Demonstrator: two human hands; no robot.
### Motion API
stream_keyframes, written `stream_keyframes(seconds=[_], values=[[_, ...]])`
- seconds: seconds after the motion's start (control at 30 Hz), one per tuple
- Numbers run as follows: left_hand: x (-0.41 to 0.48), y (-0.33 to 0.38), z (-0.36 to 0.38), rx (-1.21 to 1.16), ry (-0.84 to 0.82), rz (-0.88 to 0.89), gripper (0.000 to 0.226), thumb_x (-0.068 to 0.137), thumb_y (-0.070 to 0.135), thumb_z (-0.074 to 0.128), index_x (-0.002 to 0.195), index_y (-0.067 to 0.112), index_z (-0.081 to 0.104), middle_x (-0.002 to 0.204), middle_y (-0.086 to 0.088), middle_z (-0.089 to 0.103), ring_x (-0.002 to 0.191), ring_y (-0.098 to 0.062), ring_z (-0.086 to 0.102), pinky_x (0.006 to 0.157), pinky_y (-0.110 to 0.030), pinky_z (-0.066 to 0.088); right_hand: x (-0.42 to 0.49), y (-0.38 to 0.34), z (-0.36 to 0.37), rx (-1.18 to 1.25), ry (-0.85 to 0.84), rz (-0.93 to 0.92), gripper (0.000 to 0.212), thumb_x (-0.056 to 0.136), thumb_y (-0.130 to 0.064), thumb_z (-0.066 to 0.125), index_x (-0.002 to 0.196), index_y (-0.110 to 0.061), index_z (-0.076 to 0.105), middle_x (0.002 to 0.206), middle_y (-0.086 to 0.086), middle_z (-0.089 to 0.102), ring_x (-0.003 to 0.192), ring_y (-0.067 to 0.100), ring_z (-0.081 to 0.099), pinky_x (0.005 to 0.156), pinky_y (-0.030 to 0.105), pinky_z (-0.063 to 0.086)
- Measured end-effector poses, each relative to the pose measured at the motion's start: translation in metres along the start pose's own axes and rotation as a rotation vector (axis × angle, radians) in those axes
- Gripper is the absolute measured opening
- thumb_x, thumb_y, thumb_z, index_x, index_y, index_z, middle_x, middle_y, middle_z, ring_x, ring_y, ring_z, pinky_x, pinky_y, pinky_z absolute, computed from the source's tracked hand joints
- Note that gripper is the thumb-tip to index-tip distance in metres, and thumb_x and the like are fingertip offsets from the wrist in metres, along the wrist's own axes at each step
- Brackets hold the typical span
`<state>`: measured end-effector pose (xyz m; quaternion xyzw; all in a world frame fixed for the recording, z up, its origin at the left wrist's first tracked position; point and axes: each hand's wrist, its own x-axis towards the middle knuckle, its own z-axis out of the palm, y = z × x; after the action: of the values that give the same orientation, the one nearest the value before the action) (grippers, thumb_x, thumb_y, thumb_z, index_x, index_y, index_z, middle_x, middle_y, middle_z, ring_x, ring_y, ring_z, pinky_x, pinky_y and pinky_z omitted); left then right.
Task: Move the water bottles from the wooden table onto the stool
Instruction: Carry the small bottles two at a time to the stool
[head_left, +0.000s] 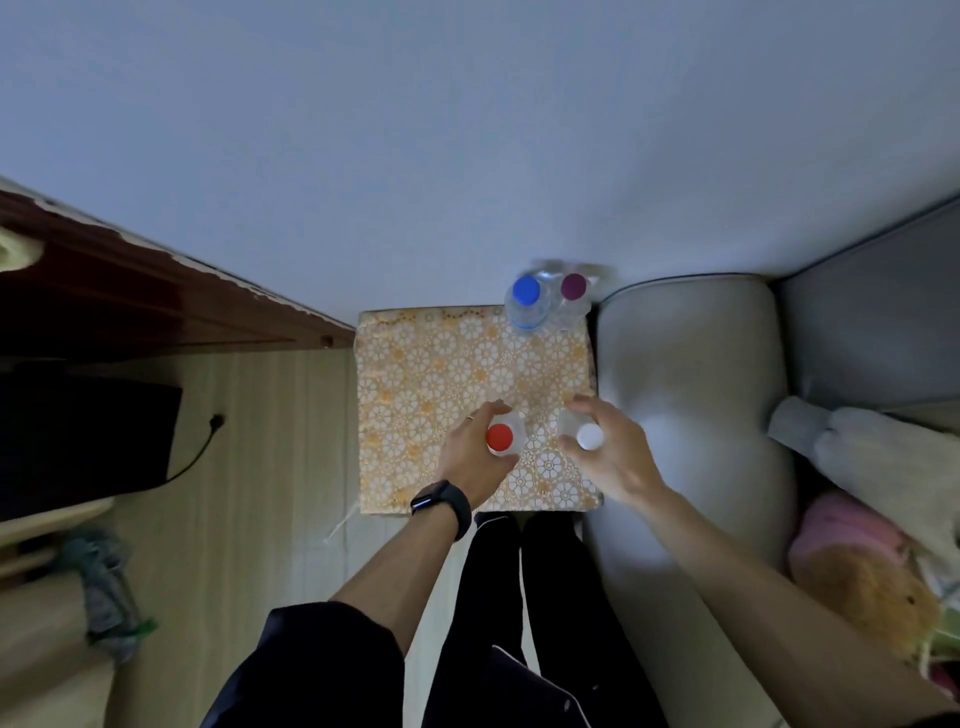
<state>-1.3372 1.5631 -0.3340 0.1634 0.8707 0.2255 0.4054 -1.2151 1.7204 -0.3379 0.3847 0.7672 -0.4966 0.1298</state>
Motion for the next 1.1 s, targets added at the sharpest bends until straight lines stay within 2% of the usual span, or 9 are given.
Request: stream_keyframes(seconds=[0.13,0.27,0.4,0.53,0.67,0.77,0.9,1.03,1.1], values=[[-0.004,-0.004,0.000,-0.076,0.041,-0.030,0.058,0.074,0.017,0.079,0.125,0.031,0.056,0.131,0.005,0.053,0.102,-0.015,0.055,0.068,-0.008,0.037,-0.006,0.001,0.001,0.020,0.086,0.100,0.073,0.080,-0.038,0.081,0.142,-0.023,0.046,0.142,-0.001,0.052,0.128,0.019,0.051,0.106,0.034,0.040],[-0.013,-0.008,0.005,-0.142,0.080,-0.120,0.074,0.071,0.041,0.082,0.134,0.036,0.044,0.124,0.004,0.054,0.103,-0.020,0.060,0.085,-0.035,0.053,-0.010,0.002,0.005,-0.005,0.085,0.267,0.096,0.075,-0.057,0.078,0.150,-0.020,0.031,0.143,0.004,0.050,0.127,0.027,0.052,0.102,0.040,0.043],[-0.013,-0.005,0.011,-0.239,0.071,-0.203,0.079,0.077,0.044,0.080,0.144,0.029,0.040,0.125,-0.002,0.062,0.109,-0.023,0.063,0.092,-0.038,0.054,-0.015,0.004,0.013,-0.003,0.044,0.311,0.074,0.085,-0.058,0.067,0.141,-0.024,0.034,0.119,0.002,0.062,0.092,0.023,0.058,0.077,0.033,0.046],[-0.008,0.000,0.016,-0.283,0.090,-0.224,0.074,0.080,0.043,0.079,0.144,0.030,0.044,0.121,0.000,0.067,0.107,-0.022,0.066,0.092,-0.040,0.056,-0.013,0.007,0.016,0.063,0.089,0.287,0.067,0.087,-0.056,0.066,0.138,-0.027,0.036,0.114,0.000,0.065,0.087,0.018,0.065,0.078,0.035,0.053],[0.007,0.012,0.015,-0.294,0.110,-0.189,0.074,0.078,0.044,0.079,0.143,0.033,0.047,0.121,0.006,0.068,0.106,-0.016,0.066,0.091,-0.036,0.056,-0.005,0.002,0.008,0.118,0.107,0.215,0.052,0.088,-0.042,0.071,0.131,-0.034,0.042,0.105,-0.009,0.063,0.072,-0.006,0.060,0.062,0.017,0.046],[0.025,0.025,0.013,-0.286,0.118,-0.152,0.075,0.075,0.044,0.081,0.142,0.034,0.048,0.120,0.004,0.068,0.106,-0.017,0.064,0.085,-0.028,0.052,0.009,-0.005,-0.001,0.162,0.131,0.193,0.052,0.087,-0.039,0.073,0.128,-0.039,0.042,0.105,-0.008,0.064,0.076,0.004,0.065,0.062,0.020,0.050],[0.052,0.046,0.008,-0.297,0.130,-0.115,0.075,0.075,0.043,0.080,0.143,0.033,0.047,0.119,0.004,0.069,0.104,-0.017,0.066,0.090,-0.036,0.056,0.032,-0.019,-0.015,0.167,0.146,0.156,0.054,0.088,-0.037,0.073,0.133,-0.030,0.044,0.101,-0.009,0.060,0.076,0.003,0.060,0.059,0.012,0.042],[0.071,0.062,-0.003,-0.362,0.147,-0.096,0.066,0.080,0.033,0.079,0.140,0.027,0.051,0.104,0.011,0.065,0.091,-0.008,0.059,0.068,-0.014,0.044,0.058,-0.029,-0.015,0.218,0.140,0.125,0.061,0.083,-0.047,0.075,0.133,-0.030,0.047,0.110,-0.008,0.065,0.097,0.013,0.064,0.067,0.015,0.044],[0.078,0.066,-0.007,-0.381,0.145,-0.090,0.060,0.081,0.029,0.080,0.135,0.023,0.054,0.098,0.014,0.060,0.089,-0.009,0.058,0.067,-0.014,0.041,0.068,-0.030,-0.013,0.249,0.133,0.132,0.066,0.082,-0.049,0.076,0.138,-0.030,0.045,0.115,-0.008,0.065,0.101,0.013,0.064,0.068,0.013,0.043]])
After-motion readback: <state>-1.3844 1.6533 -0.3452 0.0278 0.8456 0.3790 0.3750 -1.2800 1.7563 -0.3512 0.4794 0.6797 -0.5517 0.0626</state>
